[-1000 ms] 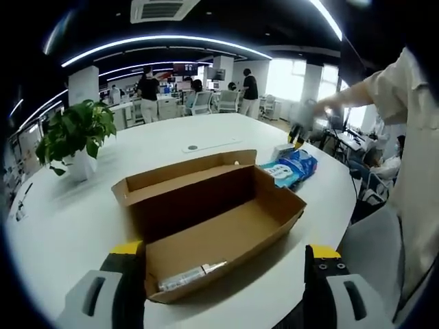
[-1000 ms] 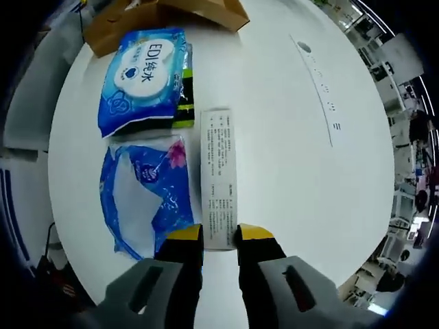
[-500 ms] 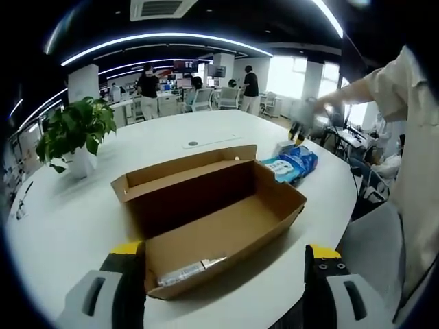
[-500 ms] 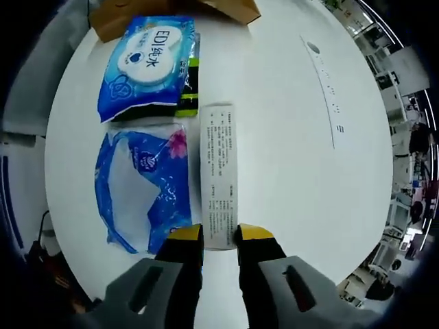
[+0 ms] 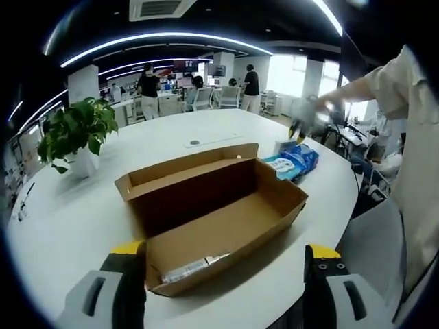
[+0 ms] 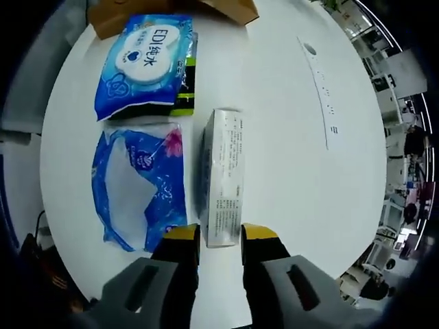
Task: Operate the shoe box by opening the lid, removing the specified soft item, and placing it in the target area until the item is outside and the box remains undamaged.
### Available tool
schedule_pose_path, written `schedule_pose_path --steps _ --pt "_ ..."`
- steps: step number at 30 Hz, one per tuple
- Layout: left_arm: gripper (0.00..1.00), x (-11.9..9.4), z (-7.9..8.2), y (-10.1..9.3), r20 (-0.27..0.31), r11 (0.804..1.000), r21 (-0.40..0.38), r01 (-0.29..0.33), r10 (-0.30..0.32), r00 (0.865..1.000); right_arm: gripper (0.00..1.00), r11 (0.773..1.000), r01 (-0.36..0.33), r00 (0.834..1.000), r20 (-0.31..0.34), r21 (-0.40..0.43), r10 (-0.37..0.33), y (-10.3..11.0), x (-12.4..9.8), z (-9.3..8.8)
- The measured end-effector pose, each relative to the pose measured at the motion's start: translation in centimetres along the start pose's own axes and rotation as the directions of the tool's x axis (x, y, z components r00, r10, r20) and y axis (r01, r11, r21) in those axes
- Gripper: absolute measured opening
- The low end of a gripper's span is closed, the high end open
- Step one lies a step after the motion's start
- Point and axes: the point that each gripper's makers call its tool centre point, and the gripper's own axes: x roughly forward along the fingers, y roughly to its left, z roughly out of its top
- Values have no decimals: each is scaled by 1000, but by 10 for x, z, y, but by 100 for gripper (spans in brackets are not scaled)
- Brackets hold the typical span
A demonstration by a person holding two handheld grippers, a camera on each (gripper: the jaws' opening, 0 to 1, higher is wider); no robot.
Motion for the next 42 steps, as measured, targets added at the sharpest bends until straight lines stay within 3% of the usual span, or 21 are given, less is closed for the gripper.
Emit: schedule_pose_path --steps 9,20,28,38,42 --pt "96 -3 1 2 -11 999 36 8 -8 1000 31 996 84 996 24 19 -84 -6 -18 5" --pt "86 -8 6 12 -8 997 80 23 -22 1000 40 989 120 987 99 87 -128 11 -46 31" --pt "70 -9 6 23 -19 993 116 25 -23 1000 49 973 151 965 190 173 -183 30 -74 57" --pt "63 -5 9 33 -38 985 161 55 -50 998 59 941 158 918 307 298 -251 64 -109 97" --pt "60 -2 8 34 -64 978 191 80 -68 996 64 933 149 912 319 329 -258 83 -120 107"
